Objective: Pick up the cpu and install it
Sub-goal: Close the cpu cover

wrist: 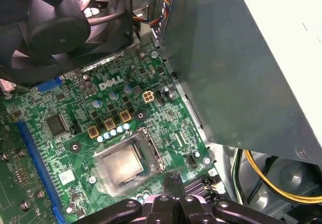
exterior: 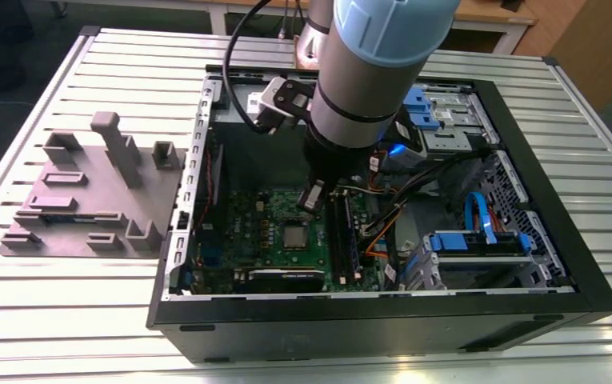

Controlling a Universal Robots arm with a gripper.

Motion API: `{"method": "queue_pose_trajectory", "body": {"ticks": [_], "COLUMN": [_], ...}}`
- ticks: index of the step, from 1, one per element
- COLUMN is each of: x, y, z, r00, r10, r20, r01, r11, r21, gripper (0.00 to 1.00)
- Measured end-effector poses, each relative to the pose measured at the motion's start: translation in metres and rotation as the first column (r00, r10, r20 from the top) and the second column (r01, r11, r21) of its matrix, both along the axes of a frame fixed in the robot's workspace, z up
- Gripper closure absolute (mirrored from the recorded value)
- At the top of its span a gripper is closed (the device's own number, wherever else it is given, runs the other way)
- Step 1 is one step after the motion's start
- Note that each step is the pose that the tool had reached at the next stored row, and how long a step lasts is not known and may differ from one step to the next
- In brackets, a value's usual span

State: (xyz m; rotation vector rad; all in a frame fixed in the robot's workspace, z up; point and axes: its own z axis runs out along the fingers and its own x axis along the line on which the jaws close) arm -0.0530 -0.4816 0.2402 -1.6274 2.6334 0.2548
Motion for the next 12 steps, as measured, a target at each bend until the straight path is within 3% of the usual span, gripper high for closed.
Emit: {"method": "queue_pose_trajectory", "body": {"ticks": [5,12], "x": [0.0,-0.0034], "y": [-0.0005,-0.0055], "z": [0.0,-0.0007], "r00": [1.0,1.0], "r10": [0.0,0.0], "r20": [0.0,0.0], "r01": [0.0,0.0], "r11": [1.0,0.9999], "r21": [-0.004,-0.0118], "gripper": [0.9,0.9]}}
